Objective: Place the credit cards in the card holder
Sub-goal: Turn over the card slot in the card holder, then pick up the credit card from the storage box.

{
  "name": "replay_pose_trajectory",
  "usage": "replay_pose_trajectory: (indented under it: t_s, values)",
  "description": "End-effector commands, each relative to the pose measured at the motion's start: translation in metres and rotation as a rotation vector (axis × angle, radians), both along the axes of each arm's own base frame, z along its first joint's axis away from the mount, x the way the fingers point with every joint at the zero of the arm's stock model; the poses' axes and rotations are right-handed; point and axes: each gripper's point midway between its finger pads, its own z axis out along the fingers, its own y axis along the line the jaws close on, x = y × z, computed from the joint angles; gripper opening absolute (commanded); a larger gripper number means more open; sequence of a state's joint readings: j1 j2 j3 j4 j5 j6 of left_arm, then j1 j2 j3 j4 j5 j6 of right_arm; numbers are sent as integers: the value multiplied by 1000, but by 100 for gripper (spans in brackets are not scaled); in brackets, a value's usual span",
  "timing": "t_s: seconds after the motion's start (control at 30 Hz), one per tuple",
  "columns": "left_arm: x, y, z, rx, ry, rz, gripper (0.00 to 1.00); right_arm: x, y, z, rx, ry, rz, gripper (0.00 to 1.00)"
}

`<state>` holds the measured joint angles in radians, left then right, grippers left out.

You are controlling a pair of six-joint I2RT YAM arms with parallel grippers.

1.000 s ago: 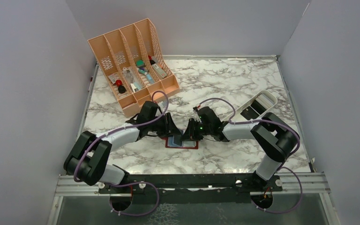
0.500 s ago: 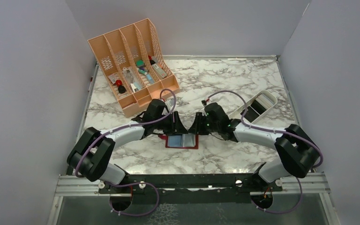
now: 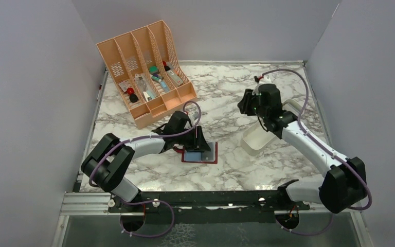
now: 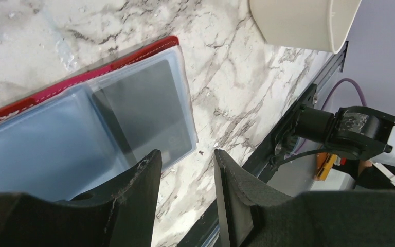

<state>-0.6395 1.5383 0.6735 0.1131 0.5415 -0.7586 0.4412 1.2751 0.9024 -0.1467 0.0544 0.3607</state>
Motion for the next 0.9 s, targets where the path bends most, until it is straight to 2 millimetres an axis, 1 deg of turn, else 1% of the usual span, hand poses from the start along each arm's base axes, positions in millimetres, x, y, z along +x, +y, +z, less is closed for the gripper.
replay_pose_trajectory:
  t_s: [0.0, 0.07, 0.13, 0.2, 0.3, 0.37, 0.43, 0.5, 0.57, 0.63, 0.67, 0.8, 0.87]
  values:
    - [13, -4, 25, 0, -91, -8, 46, 25, -47, 19, -281, -94, -35, 38]
    - [15, 1, 31, 34, -115, -9, 46, 34, -69, 21, -380, -110, -73, 38]
    - [18, 7, 37, 76, -140, -3, 46, 41, -95, 22, -438, -99, -121, 38]
    - [19, 14, 42, 119, -160, 1, 47, 45, -116, 21, -501, -100, -115, 38]
    - [17, 22, 51, 153, -193, -16, 48, 47, -147, 12, -613, -68, -116, 38]
    - [16, 25, 59, 164, -217, -31, 49, 45, -167, 0, -645, 1, -117, 39]
    - [16, 27, 67, 169, -247, -44, 52, 41, -187, -7, -688, 60, -143, 40]
    - [18, 27, 73, 174, -275, -54, 54, 37, -199, -12, -728, 84, -135, 41]
    - [20, 27, 79, 171, -296, -62, 61, 33, -210, -17, -762, 106, -104, 43]
    - [20, 25, 83, 163, -307, -77, 66, 29, -217, -25, -806, 142, -68, 45]
    - [19, 25, 83, 159, -308, -82, 68, 26, -222, -29, -822, 166, -63, 46]
    - [16, 24, 84, 149, -311, -102, 70, 24, -225, -44, -842, 212, -20, 49]
    - [15, 25, 85, 149, -321, -107, 71, 22, -232, -53, -882, 247, -19, 50]
